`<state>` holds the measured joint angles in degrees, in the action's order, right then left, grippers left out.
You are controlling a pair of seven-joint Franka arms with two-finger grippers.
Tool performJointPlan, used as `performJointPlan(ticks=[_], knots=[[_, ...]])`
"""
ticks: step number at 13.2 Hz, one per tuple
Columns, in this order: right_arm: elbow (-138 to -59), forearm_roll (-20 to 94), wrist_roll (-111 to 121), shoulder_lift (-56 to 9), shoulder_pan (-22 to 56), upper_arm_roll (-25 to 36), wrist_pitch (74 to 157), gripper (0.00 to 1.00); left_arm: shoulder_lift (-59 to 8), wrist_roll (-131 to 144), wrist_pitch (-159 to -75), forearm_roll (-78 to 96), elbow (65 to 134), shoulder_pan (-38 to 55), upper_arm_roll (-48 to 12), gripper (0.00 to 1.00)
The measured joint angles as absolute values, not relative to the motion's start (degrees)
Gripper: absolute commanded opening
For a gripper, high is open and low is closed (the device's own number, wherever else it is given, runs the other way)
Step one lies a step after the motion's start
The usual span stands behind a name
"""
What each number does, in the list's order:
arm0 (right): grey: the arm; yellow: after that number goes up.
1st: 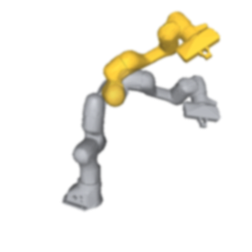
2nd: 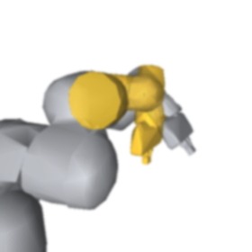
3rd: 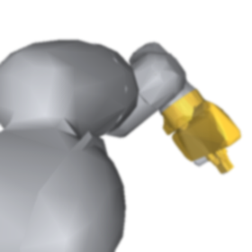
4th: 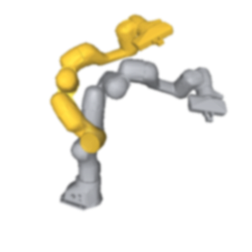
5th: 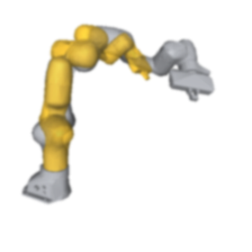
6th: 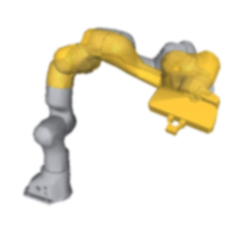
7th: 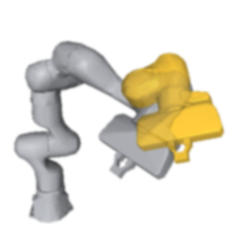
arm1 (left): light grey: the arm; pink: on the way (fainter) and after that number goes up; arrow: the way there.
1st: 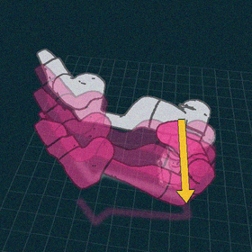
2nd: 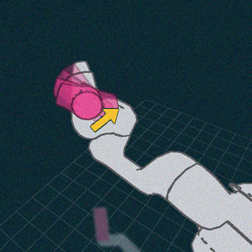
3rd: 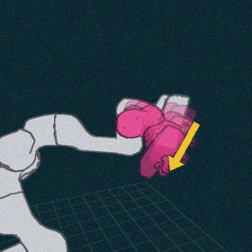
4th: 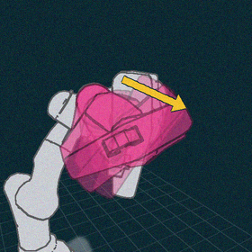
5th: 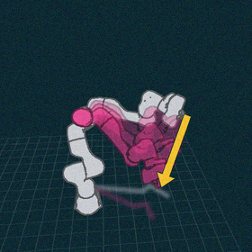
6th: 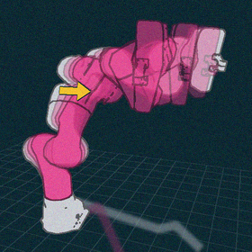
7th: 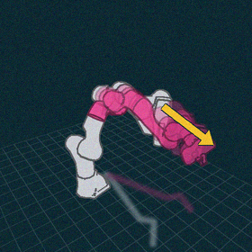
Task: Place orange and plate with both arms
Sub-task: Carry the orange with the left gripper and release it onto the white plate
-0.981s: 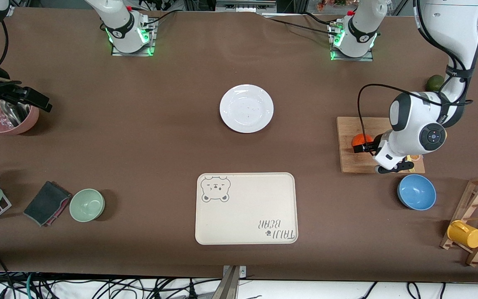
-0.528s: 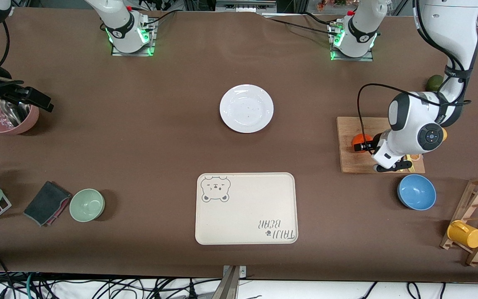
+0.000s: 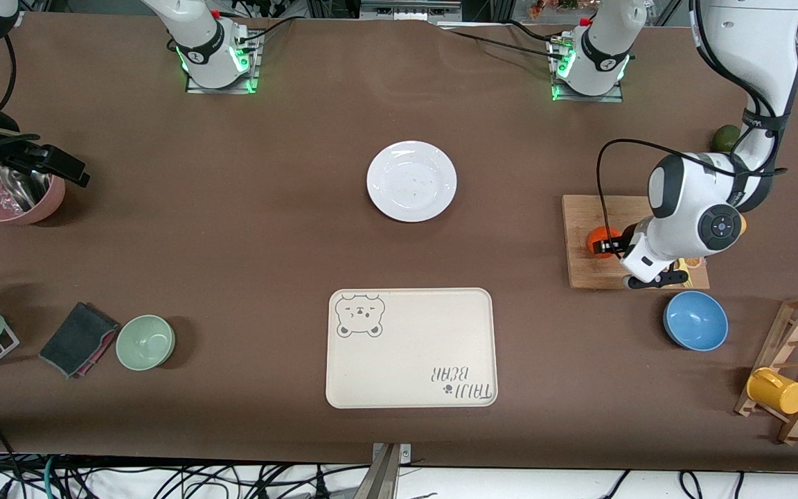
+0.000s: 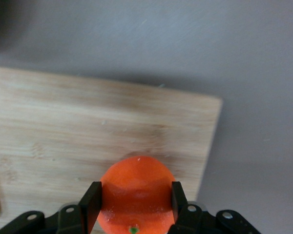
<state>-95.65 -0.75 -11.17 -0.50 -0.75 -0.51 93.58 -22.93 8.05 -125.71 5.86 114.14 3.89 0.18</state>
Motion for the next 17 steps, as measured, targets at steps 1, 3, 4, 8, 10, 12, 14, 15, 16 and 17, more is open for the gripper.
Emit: performJointPlan(ticks=[1,3,4,8,10,12,14,15,16,17], knots=[[-95.65,-0.75,-11.17,-0.50,-0.75,-0.51,93.55,1.00,-21.97,8.12,-125.53,7.89,113.20,3.92,-1.32,0.13],[-95.65,-0.75,-11.17,-0.50,-0.75,-0.50,92.79,1.00,-20.09,9.51,-124.43,12.68,112.06,4.45,-4.07,0.15],[-95.65,-0.75,-11.17,-0.50,-0.76,-0.49,92.47,1.00,-19.57,11.53,-124.03,14.43,112.06,5.32,-5.14,0.16],[-95.65,-0.75,-11.17,-0.49,-0.78,-0.44,92.16,1.00,-19.63,28.71,-126.03,17.57,112.12,16.39,-8.35,0.19],[-95.65,-0.75,-11.17,-0.49,-0.78,-0.43,92.14,1.00,-20.06,37.47,-127.93,17.99,112.14,23.44,-8.64,0.19],[-95.65,-0.75,-11.17,-0.49,-0.78,-0.43,92.12,1.00,-20.76,42.88,-129.05,18.93,112.16,27.92,-8.67,0.25],[-95.65,-0.75,-11.17,-0.49,-0.78,-0.42,92.11,1.00,-21.66,45.26,-129.21,19.23,112.25,31.09,-8.66,0.25],[-95.65,-0.75,-11.17,-0.49,-0.78,-0.42,92.11,1.00,-22.31,46.38,-129.21,19.25,112.35,32.48,-8.66,0.25],[-95.65,-0.75,-11.17,-0.49,-0.78,-0.42,92.11,1.00,-23.15,47.88,-129.35,19.26,112.38,33.66,-8.73,0.29],[-95.65,-0.75,-11.17,-0.49,-0.78,-0.42,92.11,1.00,-24.04,49.50,-130.22,19.26,112.40,34.73,-8.90,0.29]])
